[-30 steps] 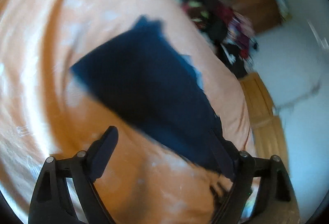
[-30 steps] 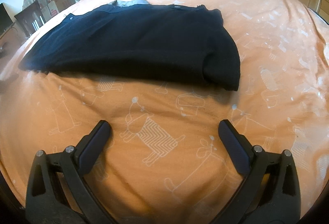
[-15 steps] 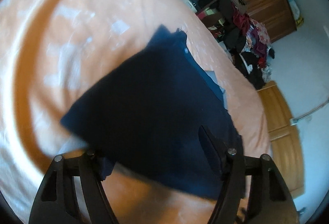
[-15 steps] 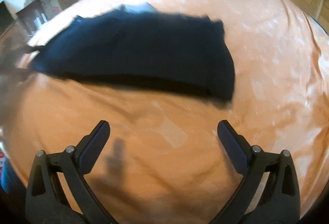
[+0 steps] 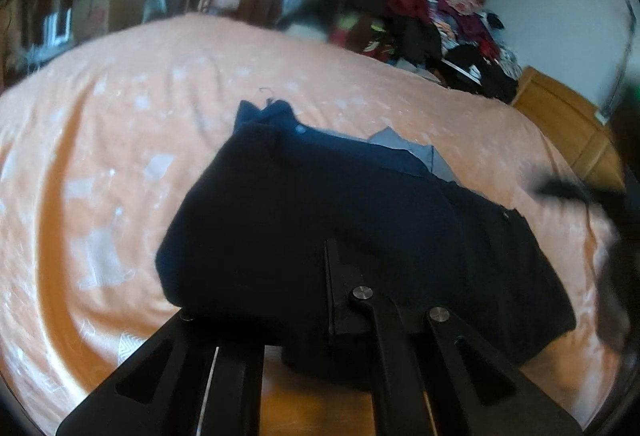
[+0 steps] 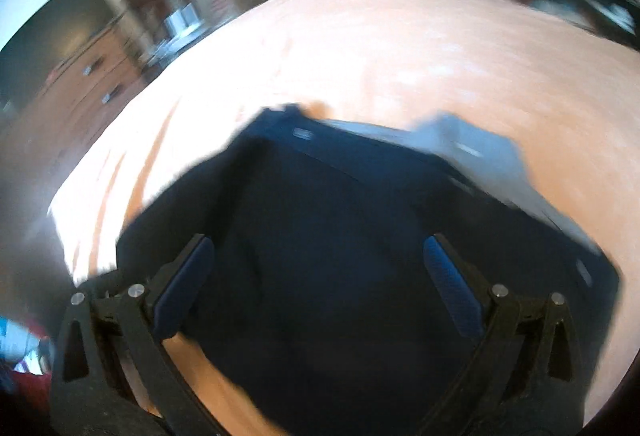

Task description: Fold small clothes

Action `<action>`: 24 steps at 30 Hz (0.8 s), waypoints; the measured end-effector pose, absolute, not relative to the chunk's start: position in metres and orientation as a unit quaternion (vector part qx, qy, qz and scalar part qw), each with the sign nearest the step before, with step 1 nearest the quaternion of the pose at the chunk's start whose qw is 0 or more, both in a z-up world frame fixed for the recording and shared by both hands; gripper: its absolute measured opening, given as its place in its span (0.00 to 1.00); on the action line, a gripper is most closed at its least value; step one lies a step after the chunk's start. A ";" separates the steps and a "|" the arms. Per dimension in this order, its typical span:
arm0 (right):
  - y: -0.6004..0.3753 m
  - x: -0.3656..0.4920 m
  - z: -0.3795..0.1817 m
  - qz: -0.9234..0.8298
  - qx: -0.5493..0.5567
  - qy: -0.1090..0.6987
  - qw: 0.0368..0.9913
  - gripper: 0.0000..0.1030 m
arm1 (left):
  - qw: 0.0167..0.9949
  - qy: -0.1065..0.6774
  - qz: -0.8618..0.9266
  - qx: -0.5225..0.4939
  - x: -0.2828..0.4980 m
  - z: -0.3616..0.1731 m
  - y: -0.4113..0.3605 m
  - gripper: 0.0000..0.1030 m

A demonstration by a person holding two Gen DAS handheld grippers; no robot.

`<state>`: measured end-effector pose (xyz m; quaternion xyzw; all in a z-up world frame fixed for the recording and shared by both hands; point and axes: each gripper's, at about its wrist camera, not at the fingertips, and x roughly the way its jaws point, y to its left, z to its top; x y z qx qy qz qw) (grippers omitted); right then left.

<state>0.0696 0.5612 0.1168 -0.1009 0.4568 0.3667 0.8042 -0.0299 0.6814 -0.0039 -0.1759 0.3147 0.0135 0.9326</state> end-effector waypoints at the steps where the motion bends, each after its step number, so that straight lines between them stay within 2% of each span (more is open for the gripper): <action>1: 0.583 0.079 0.114 0.367 -0.114 0.463 0.799 1.00 | 0.934 0.316 0.013 -0.165 -0.029 -0.003 0.677 0.05; 6: 0.673 0.112 0.091 0.399 -0.123 0.521 0.745 1.00 | 0.944 0.313 0.003 -0.105 -0.023 0.002 0.651 0.06; 10: 0.709 0.129 0.060 0.361 -0.195 0.545 0.731 0.98 | 0.948 0.314 -0.004 -0.059 -0.013 -0.001 0.629 0.06; 12: 0.709 0.139 0.043 0.330 -0.222 0.537 0.744 0.83 | 0.948 0.314 -0.010 -0.042 -0.013 -0.003 0.621 0.06; 14: 0.694 0.152 0.037 0.358 -0.181 0.538 0.741 0.39 | 0.948 0.315 -0.016 -0.028 -0.011 -0.004 0.614 0.06; 15: 0.682 0.158 0.037 0.367 -0.154 0.539 0.743 0.29 | 0.948 0.315 -0.020 -0.025 -0.012 -0.004 0.612 0.06; 16: 0.668 0.161 0.039 0.379 -0.121 0.535 0.745 0.12 | 0.948 0.315 -0.028 -0.024 -0.011 -0.003 0.610 0.06; 19: 0.608 0.153 0.061 0.402 -0.026 0.492 0.772 0.05 | 0.949 0.311 -0.059 -0.016 -0.009 0.005 0.594 0.06; 21: 0.545 0.141 0.082 0.402 0.037 0.451 0.796 0.05 | 0.949 0.304 -0.087 -0.002 -0.011 0.014 0.574 0.06; 24: 0.451 0.138 0.094 0.364 0.100 0.436 0.817 0.05 | 0.945 0.286 -0.152 0.032 -0.015 0.034 0.527 0.06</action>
